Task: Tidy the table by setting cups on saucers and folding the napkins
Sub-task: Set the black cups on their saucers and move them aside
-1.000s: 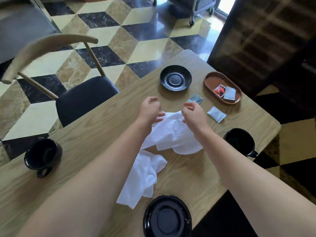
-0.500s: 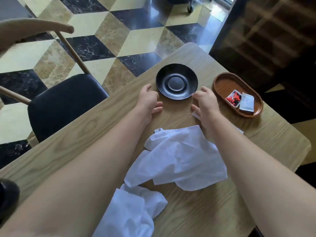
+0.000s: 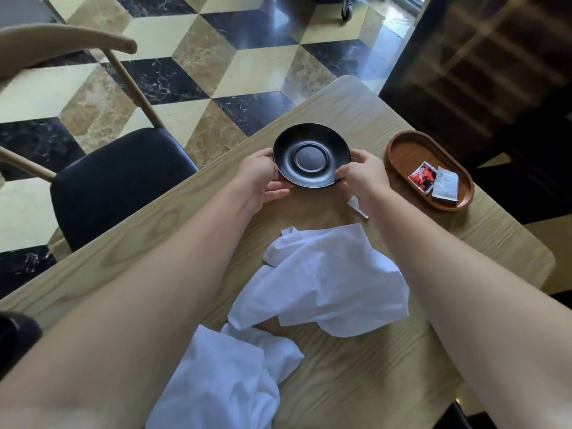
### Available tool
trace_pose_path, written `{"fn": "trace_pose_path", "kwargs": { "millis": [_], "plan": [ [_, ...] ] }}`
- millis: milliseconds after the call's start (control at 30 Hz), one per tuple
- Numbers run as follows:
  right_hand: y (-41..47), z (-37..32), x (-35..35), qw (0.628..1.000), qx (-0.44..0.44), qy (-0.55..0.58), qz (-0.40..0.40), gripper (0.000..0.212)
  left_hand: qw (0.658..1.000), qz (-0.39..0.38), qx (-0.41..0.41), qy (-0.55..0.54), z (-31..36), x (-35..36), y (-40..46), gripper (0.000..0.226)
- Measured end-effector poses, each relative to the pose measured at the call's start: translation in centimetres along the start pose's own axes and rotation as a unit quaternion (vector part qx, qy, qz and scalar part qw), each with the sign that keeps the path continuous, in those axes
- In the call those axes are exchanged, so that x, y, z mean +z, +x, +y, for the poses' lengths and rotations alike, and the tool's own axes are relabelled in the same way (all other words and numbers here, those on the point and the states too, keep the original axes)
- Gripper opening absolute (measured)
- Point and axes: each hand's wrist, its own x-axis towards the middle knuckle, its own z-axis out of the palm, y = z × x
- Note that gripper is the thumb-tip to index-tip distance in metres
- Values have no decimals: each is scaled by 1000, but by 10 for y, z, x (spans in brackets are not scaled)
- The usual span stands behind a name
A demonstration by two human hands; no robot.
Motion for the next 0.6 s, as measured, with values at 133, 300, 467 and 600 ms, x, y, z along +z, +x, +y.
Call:
{"fn": "trace_pose_path", "kwargs": {
  "millis": [133,300,467,600],
  "plan": [
    [-33,-2,25,998,-34,27,-35,57,1000,13,-4,-19,-17,-45,-33,55],
    [-78,0,72,993,-47,18,-108,53,996,60,-16,-72,-40,-105,-76,57],
    [-111,5,115,984,-42,-8,-171,51,987,104,-28,-119,-59,-158,-105,59],
    [-129,13,145,978,-57,-64,-189,49,977,134,-36,-160,-76,-190,-121,50]
  ]
}}
